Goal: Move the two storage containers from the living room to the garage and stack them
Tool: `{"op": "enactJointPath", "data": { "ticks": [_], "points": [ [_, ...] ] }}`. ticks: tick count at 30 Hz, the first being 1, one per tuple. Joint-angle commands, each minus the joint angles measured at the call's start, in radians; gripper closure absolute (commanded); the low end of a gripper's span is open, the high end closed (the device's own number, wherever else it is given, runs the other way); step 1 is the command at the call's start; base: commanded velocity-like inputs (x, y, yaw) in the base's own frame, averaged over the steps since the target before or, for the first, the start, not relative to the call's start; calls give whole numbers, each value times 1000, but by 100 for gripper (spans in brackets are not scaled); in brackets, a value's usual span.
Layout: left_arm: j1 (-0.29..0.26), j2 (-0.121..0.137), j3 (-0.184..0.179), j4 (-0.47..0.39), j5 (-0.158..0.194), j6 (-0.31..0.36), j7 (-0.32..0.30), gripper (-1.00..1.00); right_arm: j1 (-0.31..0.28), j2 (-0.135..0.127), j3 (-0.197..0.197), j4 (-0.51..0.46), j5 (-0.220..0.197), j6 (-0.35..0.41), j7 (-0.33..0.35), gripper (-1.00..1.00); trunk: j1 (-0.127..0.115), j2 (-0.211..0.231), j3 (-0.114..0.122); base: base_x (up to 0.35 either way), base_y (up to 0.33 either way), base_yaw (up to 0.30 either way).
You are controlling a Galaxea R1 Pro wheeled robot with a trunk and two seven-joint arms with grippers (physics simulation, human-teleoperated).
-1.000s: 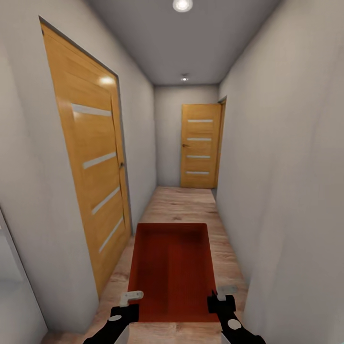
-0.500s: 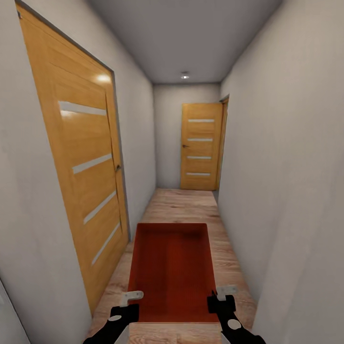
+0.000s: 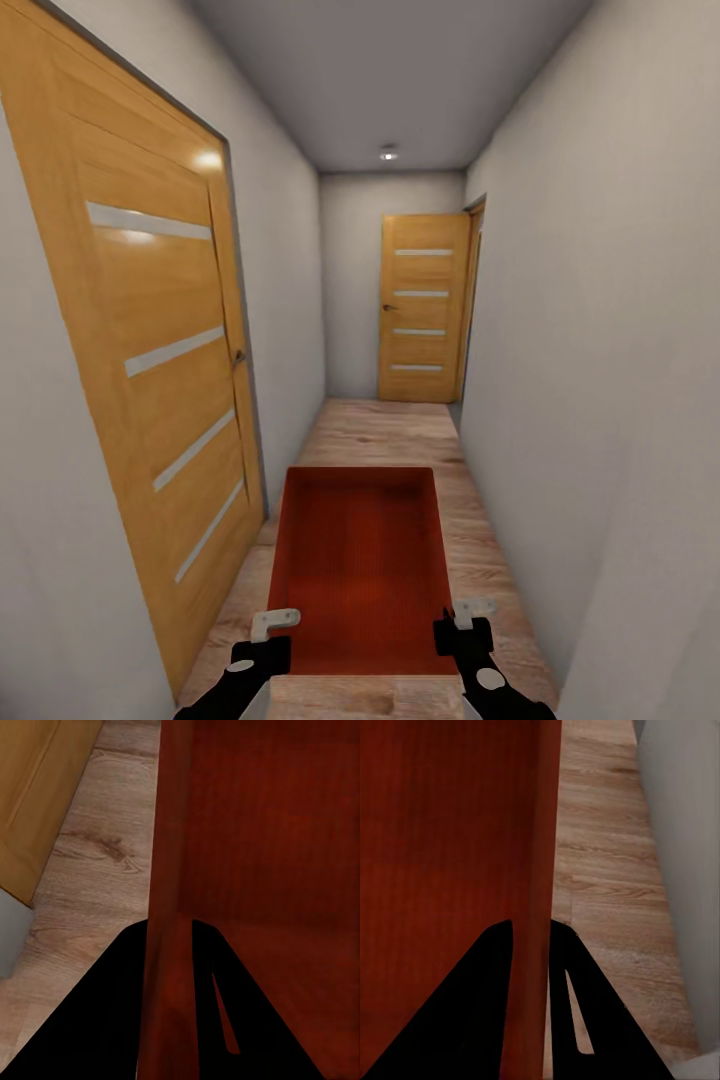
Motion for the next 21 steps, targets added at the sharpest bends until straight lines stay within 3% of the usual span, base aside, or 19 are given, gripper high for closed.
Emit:
{"op": "enactJointPath", "data": {
  "ticks": [1,21],
  "points": [
    [0,6,13,2,10,4,13,100,-2,-2,-17,-2,-8,-69,-58,100,1,-1,-2,323,0,0],
    [0,6,13,1,10,4,13,100,-2,-3,-17,-2,-10,-69,-58,100,1,-1,-2,323,0,0]
  ]
}}
